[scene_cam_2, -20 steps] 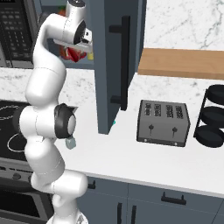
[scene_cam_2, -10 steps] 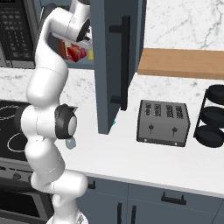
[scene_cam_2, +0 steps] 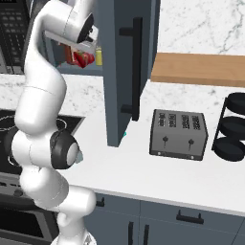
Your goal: Put the shaker and condiment bottle from the counter next to their counterparts in the cabinet.
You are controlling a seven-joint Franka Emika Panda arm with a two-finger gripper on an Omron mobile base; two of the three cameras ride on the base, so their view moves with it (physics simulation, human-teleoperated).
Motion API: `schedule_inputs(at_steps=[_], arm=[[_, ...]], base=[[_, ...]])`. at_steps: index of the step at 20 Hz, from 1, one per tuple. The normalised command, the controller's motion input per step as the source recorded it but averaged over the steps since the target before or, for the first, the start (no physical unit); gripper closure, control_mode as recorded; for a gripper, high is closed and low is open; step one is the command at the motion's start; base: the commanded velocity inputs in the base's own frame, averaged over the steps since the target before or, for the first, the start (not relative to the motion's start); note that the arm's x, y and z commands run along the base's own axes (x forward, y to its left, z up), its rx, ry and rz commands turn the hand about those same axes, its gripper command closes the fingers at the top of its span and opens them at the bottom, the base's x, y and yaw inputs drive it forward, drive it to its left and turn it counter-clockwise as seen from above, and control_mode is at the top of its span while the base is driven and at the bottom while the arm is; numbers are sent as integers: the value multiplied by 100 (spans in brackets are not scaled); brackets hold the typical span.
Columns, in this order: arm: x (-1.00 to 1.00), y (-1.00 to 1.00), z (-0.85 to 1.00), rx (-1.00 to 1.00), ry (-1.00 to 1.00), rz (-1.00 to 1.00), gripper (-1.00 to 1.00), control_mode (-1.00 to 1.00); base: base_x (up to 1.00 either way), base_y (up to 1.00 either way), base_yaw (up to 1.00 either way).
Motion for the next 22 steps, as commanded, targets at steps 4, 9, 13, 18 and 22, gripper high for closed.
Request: schedule_inputs(at_steps=[4,9,13,18,22], arm=[[-100,-14,-18,-3,-13,3,-100,-100],[-100,-33,-70,-2,-22,4,-100,-100],[-100,-37,-97,0,-29,3,-100,-100],[-100,-22,-100,-4,-36,1,-100,-100],[-100,21,-100,-20,-36,-13,-100,-100]], base=[[0,0,0],[0,0,0],[0,0,0],[0,0,0],[0,0,0]])
